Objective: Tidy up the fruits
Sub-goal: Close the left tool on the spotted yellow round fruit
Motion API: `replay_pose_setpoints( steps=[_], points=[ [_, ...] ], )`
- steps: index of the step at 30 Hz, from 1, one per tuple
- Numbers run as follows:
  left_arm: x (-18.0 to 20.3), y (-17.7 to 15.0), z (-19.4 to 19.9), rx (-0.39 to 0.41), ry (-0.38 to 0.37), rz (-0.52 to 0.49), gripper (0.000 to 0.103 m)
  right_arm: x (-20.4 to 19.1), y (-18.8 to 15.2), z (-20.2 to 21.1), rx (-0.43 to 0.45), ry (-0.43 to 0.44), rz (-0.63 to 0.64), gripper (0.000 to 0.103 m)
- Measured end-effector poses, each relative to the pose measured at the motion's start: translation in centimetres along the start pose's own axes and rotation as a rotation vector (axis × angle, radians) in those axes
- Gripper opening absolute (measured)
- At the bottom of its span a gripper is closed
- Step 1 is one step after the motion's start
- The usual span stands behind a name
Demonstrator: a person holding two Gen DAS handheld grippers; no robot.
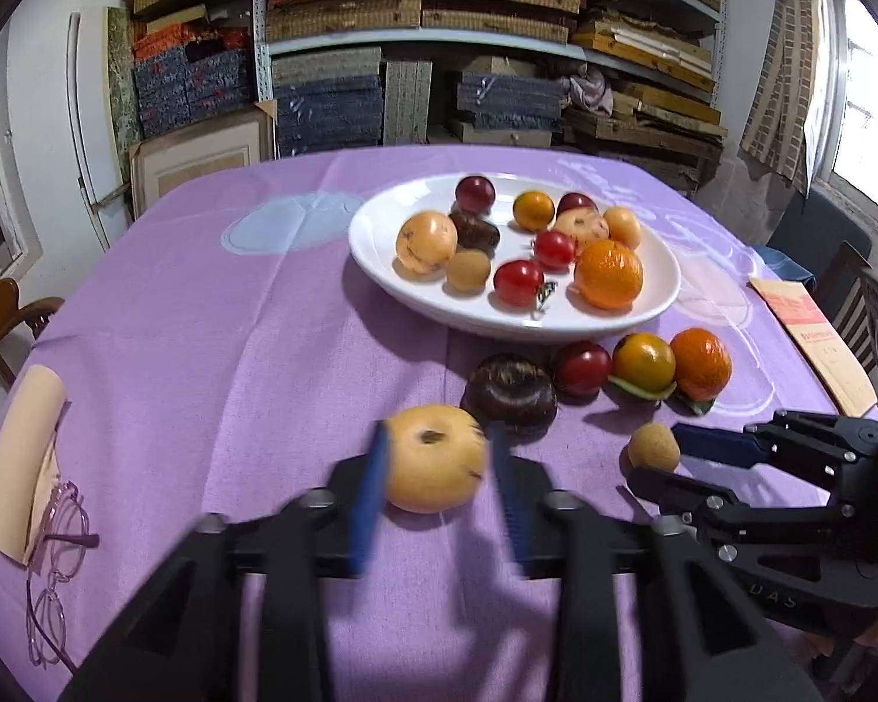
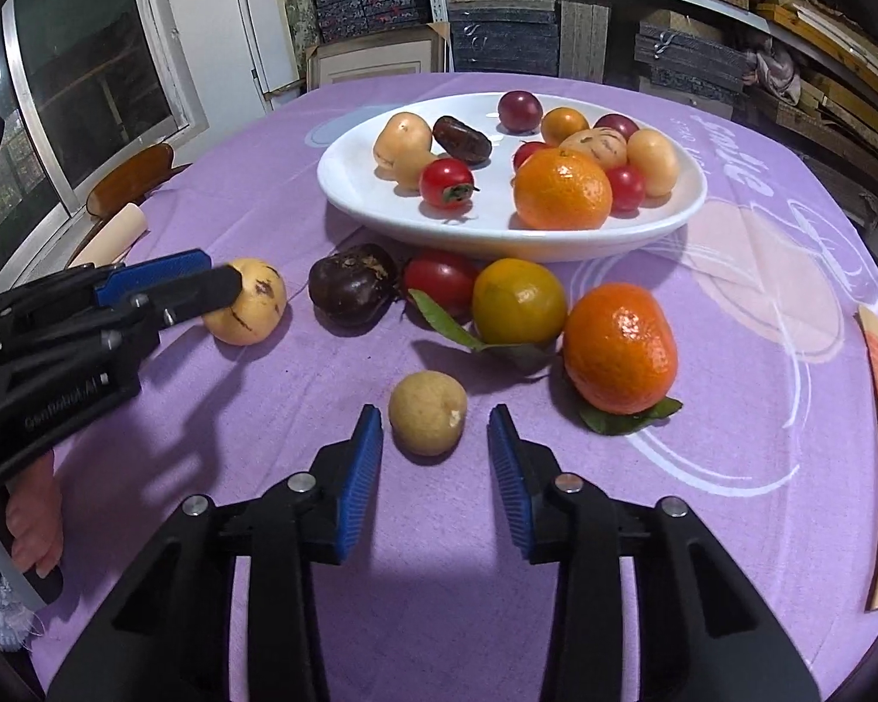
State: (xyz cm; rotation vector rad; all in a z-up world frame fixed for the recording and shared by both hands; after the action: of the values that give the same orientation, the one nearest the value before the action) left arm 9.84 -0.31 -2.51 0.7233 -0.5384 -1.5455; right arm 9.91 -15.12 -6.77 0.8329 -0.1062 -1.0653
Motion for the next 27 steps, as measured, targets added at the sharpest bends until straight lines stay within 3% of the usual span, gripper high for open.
replay_pose_setpoints(
  steps=[6,10,15,17,21,22,24,26,27],
  points=[
    [-0.3,0.0,-0.6,0.007,0.013,0.022,0.053,-0.4,0.3,-0.3,-0.008,0.014,0.013,0.027],
    [0.5,0.0,-0.4,0.045,0.029,-0.012,0.039,-0.4,0.1,-0.2,-0.009,0.014,0.019,0.027],
    [0.8,0.0,-0.2,0.055,-0.013,-0.024,0.038,-0.4,0.1,-0.2,-0.006,0.014,0.018,0.026],
    [0.8,0.0,0.0,0.071,-0.023,-0.029,0.033,-0.3,0.1,0.0,-0.003,0.017,0.010,0.026],
    [1.7,-0.2,0.6,0.091,-0.072,-0.066,0.007,0.1,0.0,0.4,0.006,0.018,-0.005,0.026],
    [2.1,-0.3,0.7,0.095,-0.071,-0.086,0.007,0.2,0.0,0.4,0.004,0.021,-0.008,0.026],
    [2.8,-0.5,0.8,0.105,-0.061,-0.109,0.009,0.2,-0.1,0.4,0.004,0.023,-0.012,0.026],
    [2.9,-0.4,0.8,0.106,-0.071,-0.106,0.022,0.2,-0.1,0.4,0.004,0.023,-0.012,0.026],
    [2.8,-0.3,0.7,0.102,-0.052,-0.097,0.057,0.3,-0.1,0.5,0.004,0.025,-0.014,0.026]
  ],
)
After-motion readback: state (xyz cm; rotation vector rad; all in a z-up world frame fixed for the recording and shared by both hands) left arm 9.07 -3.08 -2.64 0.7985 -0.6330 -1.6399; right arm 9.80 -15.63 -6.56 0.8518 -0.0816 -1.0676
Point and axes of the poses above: each gripper's, at about its wrist camera, not at the fingertips, and z roughly against the way its jaws point, x to its right, y to its top, the point moved 3 cm from there along -z, roughly the way its jaws point, and after that the axes turned 13 degrees about y, right-handed, at the moved point
